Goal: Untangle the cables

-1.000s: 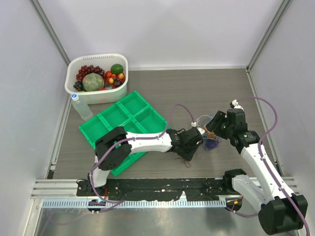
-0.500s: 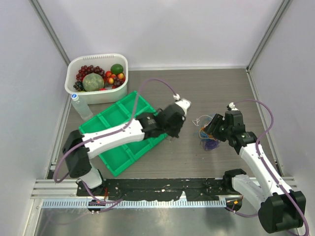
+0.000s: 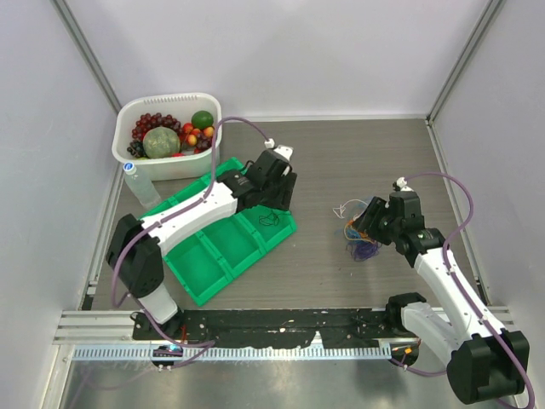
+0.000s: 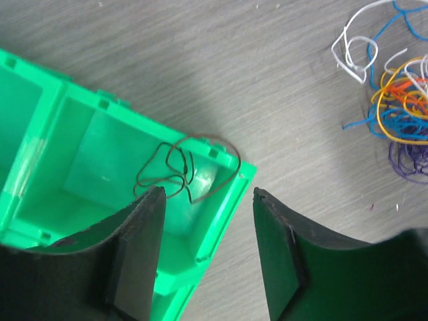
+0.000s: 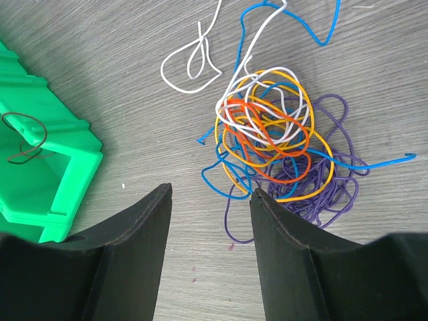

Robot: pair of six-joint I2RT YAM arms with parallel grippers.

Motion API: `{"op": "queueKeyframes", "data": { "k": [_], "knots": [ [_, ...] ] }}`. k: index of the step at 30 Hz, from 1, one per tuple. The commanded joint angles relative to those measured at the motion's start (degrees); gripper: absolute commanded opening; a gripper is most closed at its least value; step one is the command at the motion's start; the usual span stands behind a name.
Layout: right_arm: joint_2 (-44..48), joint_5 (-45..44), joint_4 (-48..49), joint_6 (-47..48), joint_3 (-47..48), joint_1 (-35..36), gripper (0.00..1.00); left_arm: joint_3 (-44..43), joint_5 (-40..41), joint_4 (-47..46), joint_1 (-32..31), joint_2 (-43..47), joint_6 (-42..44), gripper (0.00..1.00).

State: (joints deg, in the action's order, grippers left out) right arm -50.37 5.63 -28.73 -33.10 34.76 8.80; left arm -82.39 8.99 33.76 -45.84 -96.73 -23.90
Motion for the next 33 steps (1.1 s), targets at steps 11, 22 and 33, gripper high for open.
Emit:
{"op": "queueKeyframes", "data": {
  "k": [11,22,33],
  "knots": [
    [-6.8,-2.0,5.8,0.2,1.9,0.1,0.55,17.7,-4.4,-8.6,-0.3,20.1,-3.1,0.79],
    [-2.3,4.7,5.7,0.4,0.9,0.0,0.54,5.0,-7.9,-6.0,0.1,1.3,-0.5,0.71],
    [-0.5,8.0,4.4,2.5,0.2,0.0,0.54,2.4,4.9,1.7,0.1,-5.4,2.2,0.48]
  ]
}}
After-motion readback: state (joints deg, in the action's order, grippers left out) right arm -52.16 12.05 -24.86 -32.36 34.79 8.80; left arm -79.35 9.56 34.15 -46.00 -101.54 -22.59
